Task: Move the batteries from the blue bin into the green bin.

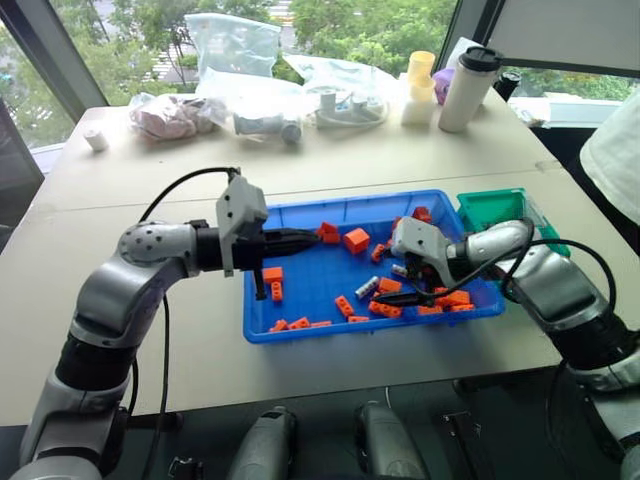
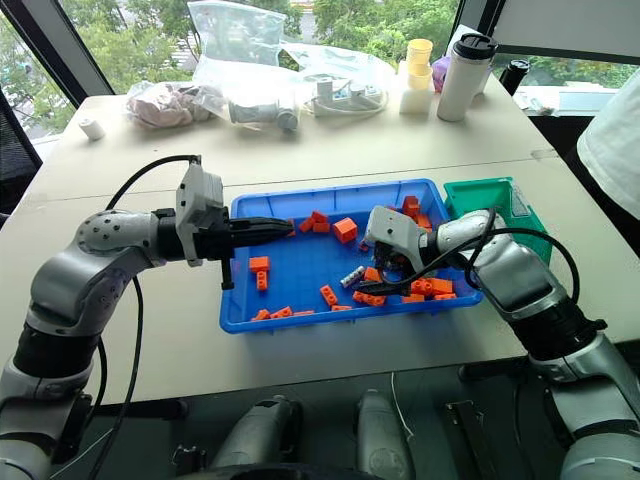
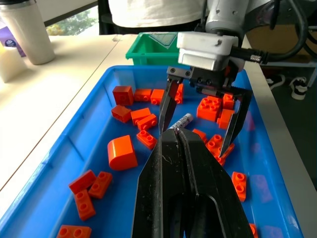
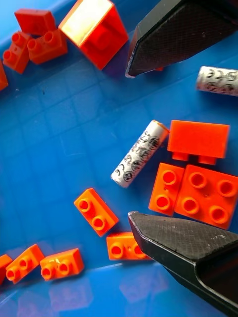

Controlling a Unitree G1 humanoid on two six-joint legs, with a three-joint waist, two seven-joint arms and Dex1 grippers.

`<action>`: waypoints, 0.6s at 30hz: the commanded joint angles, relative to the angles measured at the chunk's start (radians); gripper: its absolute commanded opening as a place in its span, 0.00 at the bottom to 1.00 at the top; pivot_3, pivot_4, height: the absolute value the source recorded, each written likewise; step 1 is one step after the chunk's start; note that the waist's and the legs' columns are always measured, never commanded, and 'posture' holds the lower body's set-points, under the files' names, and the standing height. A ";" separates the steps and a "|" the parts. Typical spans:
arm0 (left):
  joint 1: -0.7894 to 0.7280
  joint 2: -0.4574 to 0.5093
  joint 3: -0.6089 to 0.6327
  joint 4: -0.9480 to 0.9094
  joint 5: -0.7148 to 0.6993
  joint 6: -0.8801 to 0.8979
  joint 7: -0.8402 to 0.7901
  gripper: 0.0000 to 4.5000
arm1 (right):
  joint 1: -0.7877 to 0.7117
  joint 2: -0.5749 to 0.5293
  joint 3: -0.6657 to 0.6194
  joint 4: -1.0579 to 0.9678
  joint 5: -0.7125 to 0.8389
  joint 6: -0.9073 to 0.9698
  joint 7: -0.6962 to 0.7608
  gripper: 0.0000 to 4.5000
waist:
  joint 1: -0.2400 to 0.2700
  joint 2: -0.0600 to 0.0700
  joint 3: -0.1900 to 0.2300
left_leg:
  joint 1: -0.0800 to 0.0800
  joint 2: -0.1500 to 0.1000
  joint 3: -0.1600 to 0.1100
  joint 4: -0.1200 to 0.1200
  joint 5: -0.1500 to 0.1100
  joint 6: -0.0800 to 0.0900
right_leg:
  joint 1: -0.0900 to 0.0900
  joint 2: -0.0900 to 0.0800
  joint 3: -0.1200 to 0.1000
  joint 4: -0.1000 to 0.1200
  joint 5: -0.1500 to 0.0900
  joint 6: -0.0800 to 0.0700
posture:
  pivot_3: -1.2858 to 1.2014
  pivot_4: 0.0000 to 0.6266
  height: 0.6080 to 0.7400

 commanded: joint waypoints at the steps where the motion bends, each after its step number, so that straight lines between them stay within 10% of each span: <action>1: 0.012 0.016 0.035 -0.044 -0.015 0.006 0.016 0.00 | -0.057 0.034 0.021 0.083 -0.050 -0.075 0.038 0.99 | 0.002 0.000 0.000 | 0.000 0.000 0.000 0.000 0.000 0.000 | 0.000 0.000 0.000 0.000 0.000 0.000 | 0.52 0.24 1.00; 7: 0.023 0.022 0.042 -0.057 -0.021 0.013 0.029 0.00 | -0.080 0.050 0.074 0.171 -0.143 -0.157 0.083 0.94 | 0.003 0.000 0.000 | -0.001 -0.001 0.000 0.000 0.000 0.000 | 0.000 -0.001 0.000 0.000 0.000 0.000 | 0.52 0.24 1.00; 15: 0.029 0.024 0.042 -0.065 -0.025 0.016 0.040 0.00 | -0.096 0.081 0.055 0.191 -0.190 -0.207 0.105 0.11 | 0.001 0.000 0.000 | 0.000 0.000 0.000 0.000 0.000 0.000 | 0.000 0.000 0.000 0.000 0.000 0.000 | 0.52 0.24 1.00; 18: 0.027 0.022 0.039 -0.061 -0.024 0.013 0.040 0.00 | -0.119 0.108 -0.019 0.138 -0.149 -0.135 0.071 0.07 | 0.001 0.000 0.000 | 0.000 0.000 0.000 0.000 0.000 0.000 | 0.000 0.000 0.000 0.000 0.000 0.000 | 0.52 0.24 1.00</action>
